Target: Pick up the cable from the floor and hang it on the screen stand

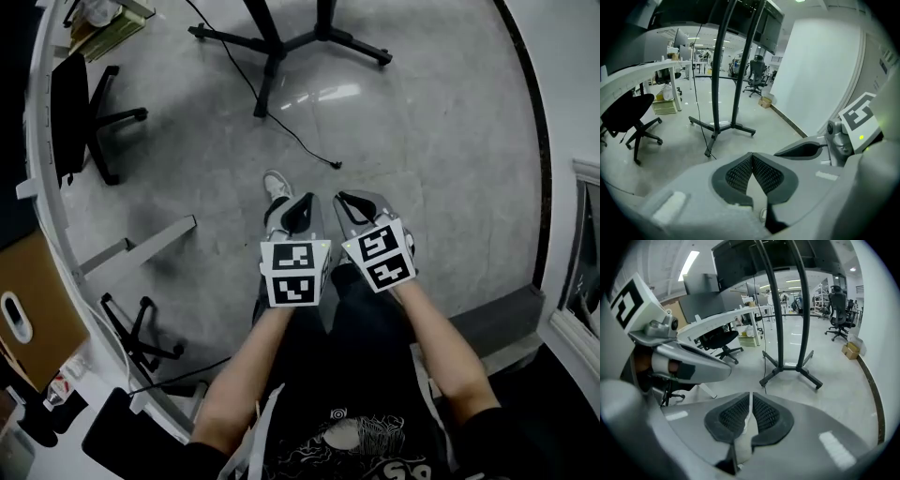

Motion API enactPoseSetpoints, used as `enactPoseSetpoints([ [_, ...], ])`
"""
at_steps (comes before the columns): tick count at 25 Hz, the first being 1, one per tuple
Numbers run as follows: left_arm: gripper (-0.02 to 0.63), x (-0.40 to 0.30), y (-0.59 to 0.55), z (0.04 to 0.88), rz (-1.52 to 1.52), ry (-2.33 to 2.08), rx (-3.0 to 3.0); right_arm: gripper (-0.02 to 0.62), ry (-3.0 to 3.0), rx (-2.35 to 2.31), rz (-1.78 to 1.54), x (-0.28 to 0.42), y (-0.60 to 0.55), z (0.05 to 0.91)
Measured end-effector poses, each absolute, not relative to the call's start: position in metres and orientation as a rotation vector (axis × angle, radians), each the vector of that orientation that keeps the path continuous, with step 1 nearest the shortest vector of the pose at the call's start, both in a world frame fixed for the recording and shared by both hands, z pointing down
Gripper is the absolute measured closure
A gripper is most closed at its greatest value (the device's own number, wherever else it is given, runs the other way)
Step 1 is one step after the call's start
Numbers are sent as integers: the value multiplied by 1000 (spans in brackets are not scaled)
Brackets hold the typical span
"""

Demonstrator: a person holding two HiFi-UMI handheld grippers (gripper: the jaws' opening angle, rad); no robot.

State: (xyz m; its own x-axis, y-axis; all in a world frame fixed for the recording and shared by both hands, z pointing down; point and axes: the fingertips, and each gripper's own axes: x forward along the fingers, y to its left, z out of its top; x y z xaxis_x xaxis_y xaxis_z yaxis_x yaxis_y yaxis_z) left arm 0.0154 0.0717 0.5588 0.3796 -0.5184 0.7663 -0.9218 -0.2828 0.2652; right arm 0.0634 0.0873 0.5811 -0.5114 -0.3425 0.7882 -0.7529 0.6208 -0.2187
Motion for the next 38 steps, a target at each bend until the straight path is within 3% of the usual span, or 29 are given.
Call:
enactPoseSetpoints([
  [18,607,-47,3,761,784,-1107,1923,529,-1855,736,665,47,49,850],
  [31,607,-52,-51,887,791,-1108,1923,502,-1742,524,584,72,59,1049],
  [38,606,-50,-79,924,849,-1055,2006,480,-1735,430,566,74,68,1114],
])
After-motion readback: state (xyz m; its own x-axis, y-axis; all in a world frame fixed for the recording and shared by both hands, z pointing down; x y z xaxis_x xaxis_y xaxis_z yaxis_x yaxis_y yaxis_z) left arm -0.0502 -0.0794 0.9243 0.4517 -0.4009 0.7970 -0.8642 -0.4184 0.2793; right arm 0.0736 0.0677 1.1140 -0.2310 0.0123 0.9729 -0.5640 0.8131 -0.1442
